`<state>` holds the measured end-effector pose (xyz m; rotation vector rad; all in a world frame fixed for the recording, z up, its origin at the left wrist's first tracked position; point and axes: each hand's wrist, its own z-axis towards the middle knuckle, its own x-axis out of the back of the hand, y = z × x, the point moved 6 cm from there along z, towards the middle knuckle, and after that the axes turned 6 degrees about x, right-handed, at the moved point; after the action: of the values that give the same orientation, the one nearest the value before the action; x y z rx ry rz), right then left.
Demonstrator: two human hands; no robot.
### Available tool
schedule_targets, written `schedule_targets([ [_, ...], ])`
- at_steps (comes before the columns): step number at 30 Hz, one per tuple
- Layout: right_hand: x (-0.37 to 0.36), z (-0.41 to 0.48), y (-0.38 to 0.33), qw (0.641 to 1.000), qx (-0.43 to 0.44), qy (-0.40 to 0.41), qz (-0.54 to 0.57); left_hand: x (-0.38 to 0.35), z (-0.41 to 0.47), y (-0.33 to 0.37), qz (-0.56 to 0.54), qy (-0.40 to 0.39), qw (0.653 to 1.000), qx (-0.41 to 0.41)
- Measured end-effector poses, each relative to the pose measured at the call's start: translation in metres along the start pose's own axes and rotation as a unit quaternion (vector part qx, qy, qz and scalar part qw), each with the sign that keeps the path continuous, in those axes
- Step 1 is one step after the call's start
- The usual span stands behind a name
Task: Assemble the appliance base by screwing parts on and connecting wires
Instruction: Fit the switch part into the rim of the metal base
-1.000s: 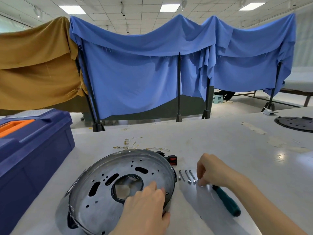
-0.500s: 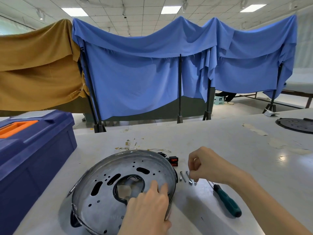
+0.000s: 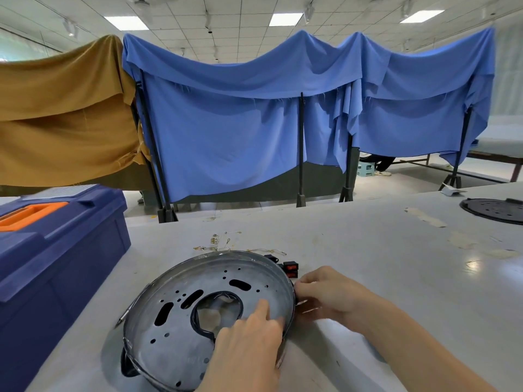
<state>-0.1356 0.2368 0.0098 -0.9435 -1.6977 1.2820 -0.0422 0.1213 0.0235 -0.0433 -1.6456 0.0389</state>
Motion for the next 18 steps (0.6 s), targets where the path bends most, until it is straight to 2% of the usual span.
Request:
schedule_targets([
  [7, -0.009, -0.005, 0.008, 0.976, -0.115, 0.024, 0.184, 0.004, 0.002, -0.005, -0.019, 0.005, 1.000, 0.000],
  [14, -0.021, -0.015, -0.004, 0.940, -0.132, 0.030, 0.312, 0.037, -0.006, -0.024, -0.112, 0.066, 0.991, -0.032],
  [18, -0.025, -0.022, -0.013, 0.928, -0.131, 0.031, 0.347, 0.050, -0.011, -0.031, -0.132, 0.088, 0.987, -0.027],
])
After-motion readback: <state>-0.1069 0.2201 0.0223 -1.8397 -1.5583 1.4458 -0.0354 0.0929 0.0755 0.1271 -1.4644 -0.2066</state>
